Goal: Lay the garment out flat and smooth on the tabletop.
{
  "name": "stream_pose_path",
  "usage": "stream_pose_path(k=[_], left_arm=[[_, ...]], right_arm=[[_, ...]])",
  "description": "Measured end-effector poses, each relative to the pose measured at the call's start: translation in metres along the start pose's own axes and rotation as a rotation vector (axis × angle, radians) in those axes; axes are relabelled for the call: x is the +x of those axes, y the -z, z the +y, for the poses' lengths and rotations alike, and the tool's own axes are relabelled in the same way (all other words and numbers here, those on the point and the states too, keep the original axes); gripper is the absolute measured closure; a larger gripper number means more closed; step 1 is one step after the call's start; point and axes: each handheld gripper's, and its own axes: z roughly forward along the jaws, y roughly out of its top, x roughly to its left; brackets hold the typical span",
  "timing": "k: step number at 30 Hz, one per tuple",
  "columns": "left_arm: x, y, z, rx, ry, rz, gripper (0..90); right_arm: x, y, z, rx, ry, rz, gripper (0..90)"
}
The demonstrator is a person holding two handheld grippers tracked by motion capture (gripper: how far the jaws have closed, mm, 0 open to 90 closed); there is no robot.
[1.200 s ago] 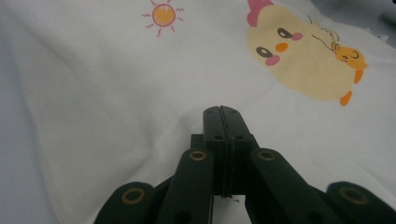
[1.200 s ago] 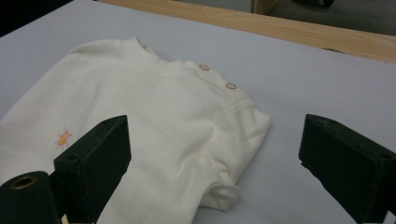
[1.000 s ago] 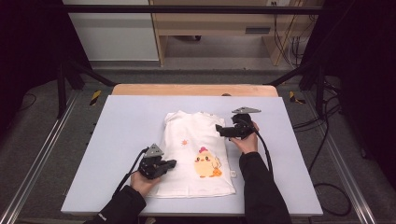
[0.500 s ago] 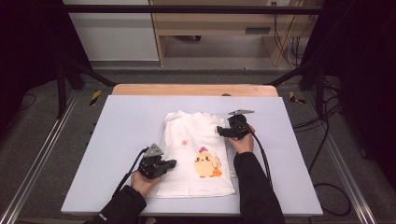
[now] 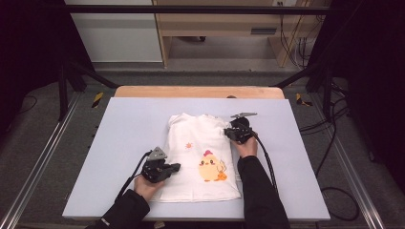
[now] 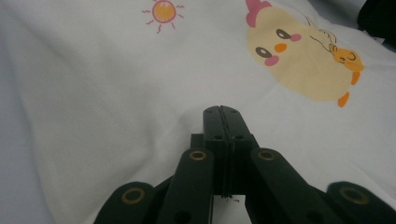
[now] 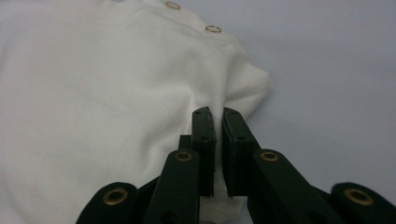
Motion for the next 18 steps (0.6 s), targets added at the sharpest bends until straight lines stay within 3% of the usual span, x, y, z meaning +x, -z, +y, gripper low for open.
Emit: stream_pose_path(k=[3,9,14,18], left_arm=[[0.0,0.0,0.0,0.0,-0.002,0.001,89.6],[0.0,0.0,0.0,0.0,-0.001,0.001,89.7],[0.0,0.0,0.0,0.0,-0.001,0.0,89.6],[-0.001,0.0,0.0,-0.001,-0.002,0.002,89.6]], right_arm=[[0.002,0.01,0.006,-0.037,0.003,-0.003,85.4],[0.018,0.034,0.024,-0.12,0.058,0.029,85.4],[0.047,0.046,0.035,-0.163,0.133,0.094,85.4],[0.075,0.041,0.032,-0.152,0.199,0.154,85.3]])
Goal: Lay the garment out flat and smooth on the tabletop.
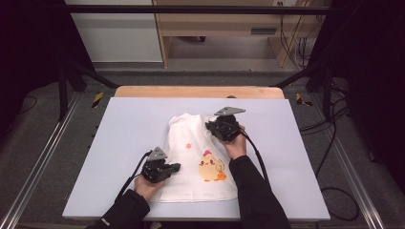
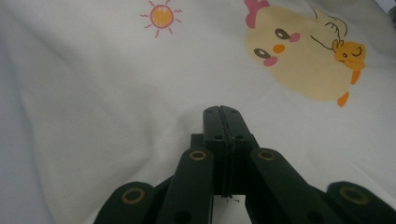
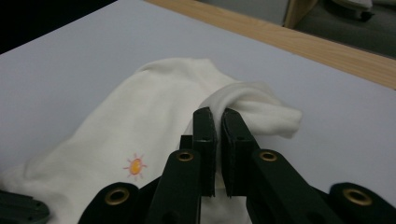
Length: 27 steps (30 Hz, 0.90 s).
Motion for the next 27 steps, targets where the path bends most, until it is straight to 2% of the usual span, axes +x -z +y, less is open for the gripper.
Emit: stream_pose_path(k=[5,9,13,18,22,27], left_arm=[[0.0,0.0,0.0,0.0,-0.001,0.001,89.6],[-0.001,0.0,0.0,0.0,-0.004,0.004,89.6],[-0.001,0.0,0.0,0.0,-0.006,0.004,89.6],[-0.001,0.0,0.0,0.0,-0.005,0.004,89.5],[-0.001,0.0,0.0,0.001,-0.006,0.004,89.5],[-0.001,0.0,0.0,0.0,-0.006,0.003,89.3]], right_arm=[[0.029,-0.024,-0.007,0.055,0.059,0.056,85.2],[0.045,-0.044,-0.015,0.097,0.094,0.077,85.2],[0.054,-0.06,-0.022,0.13,0.104,0.085,85.2],[0.057,-0.074,-0.031,0.163,0.105,0.083,84.9],[0.061,-0.075,-0.032,0.16,0.112,0.087,79.1],[0.062,-0.055,-0.021,0.108,0.096,0.131,59.2]])
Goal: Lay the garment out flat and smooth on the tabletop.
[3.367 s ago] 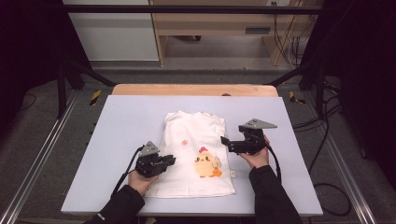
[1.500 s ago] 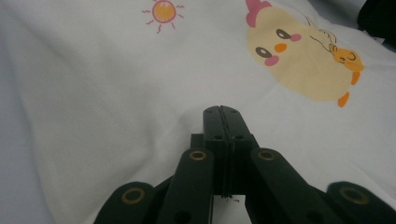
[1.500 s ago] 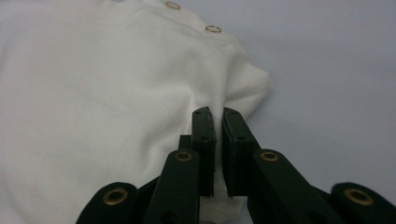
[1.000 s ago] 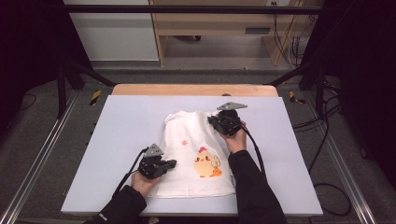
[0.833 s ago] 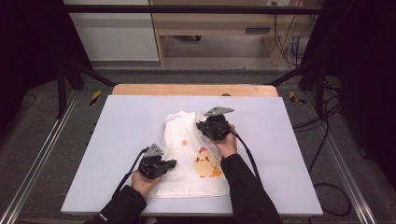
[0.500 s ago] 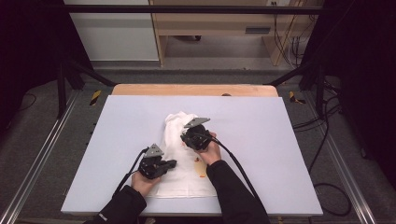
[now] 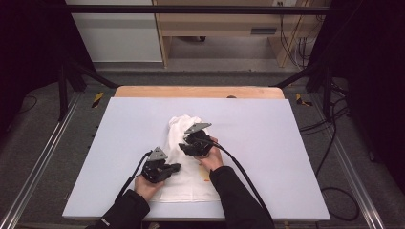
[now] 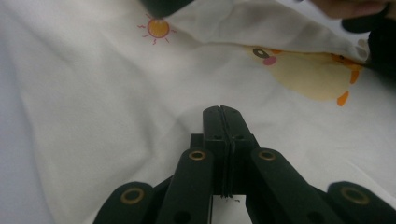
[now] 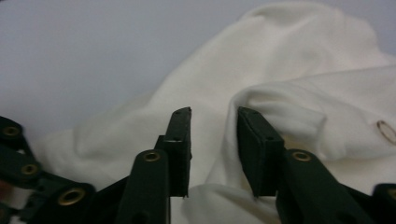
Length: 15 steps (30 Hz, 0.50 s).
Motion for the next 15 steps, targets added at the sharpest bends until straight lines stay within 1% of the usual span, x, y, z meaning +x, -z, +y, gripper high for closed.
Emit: stream_pose_path(k=[1,2,4,6,7,9,11,13,15], left_arm=[[0.0,0.0,0.0,0.0,0.0,0.001,89.3],[0.0,0.0,0.0,0.0,-0.001,0.001,89.3],[0.0,0.0,0.0,0.0,-0.001,0.001,89.2],[0.0,0.0,0.0,0.001,-0.002,0.001,89.1],[0.0,0.0,0.0,0.0,-0.001,0.001,89.1],[0.0,0.0,0.0,0.0,-0.001,0.0,89.1],[0.0,0.0,0.0,0.0,-0.001,0.001,89.2],[0.0,0.0,0.0,0.0,-0.002,0.001,89.1],[0.0,0.0,0.0,0.0,-0.001,0.001,89.1]], right_arm=[[0.0,0.007,0.003,-0.015,0.003,0.003,54.9],[-0.001,0.014,0.006,-0.035,-0.001,0.0,53.0],[-0.006,0.03,0.011,-0.075,-0.009,-0.018,47.6],[-0.016,0.046,0.015,-0.104,-0.026,-0.059,38.9],[-0.02,0.051,0.016,-0.107,-0.033,-0.076,35.6],[-0.032,0.061,0.015,-0.117,-0.063,-0.11,29.6],[-0.044,0.068,0.011,-0.123,-0.096,-0.133,24.7],[-0.054,0.07,0.004,-0.113,-0.125,-0.148,22.4],[-0.061,0.068,-0.004,-0.093,-0.149,-0.161,22.0]])
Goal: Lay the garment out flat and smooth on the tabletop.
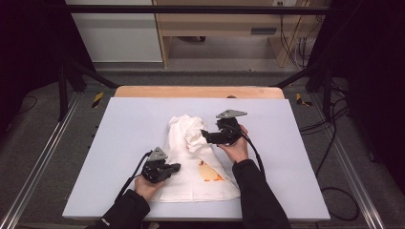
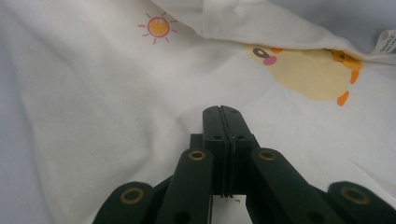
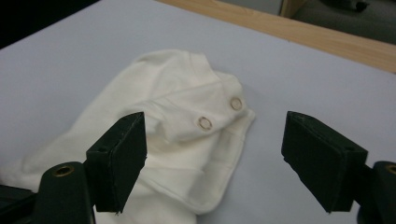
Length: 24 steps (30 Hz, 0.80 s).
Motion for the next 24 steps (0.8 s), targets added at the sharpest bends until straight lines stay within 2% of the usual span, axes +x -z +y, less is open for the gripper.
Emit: stream_pose_path(k=[5,12,14,17,19,23,24], left_arm=[[0.0,0.0,0.0,0.0,0.0,0.0,89.1],[0.0,0.0,0.0,0.0,0.0,0.0,89.2],[0.0,0.0,0.0,0.0,0.0,0.0,89.1],[0.0,0.0,0.0,0.0,0.0,0.0,89.1],[0.0,0.0,0.0,0.0,0.0,0.0,89.2],[0.0,0.0,0.0,0.0,0.0,0.0,89.2],[0.0,0.0,0.0,0.0,0.0,0.0,89.1]], right_arm=[[-0.011,-0.016,-0.017,0.064,-0.042,-0.005,29.0],[-0.009,-0.039,-0.03,0.135,-0.07,0.022,45.8],[-0.008,-0.043,-0.033,0.155,-0.077,0.045,52.4],[-0.007,-0.046,-0.036,0.158,-0.097,0.093,70.2],[-0.006,-0.045,-0.035,0.158,-0.105,0.111,77.0],[-0.005,-0.041,-0.033,0.143,-0.087,0.09,89.4],[-0.006,-0.04,-0.032,0.136,-0.091,0.09,89.6]])
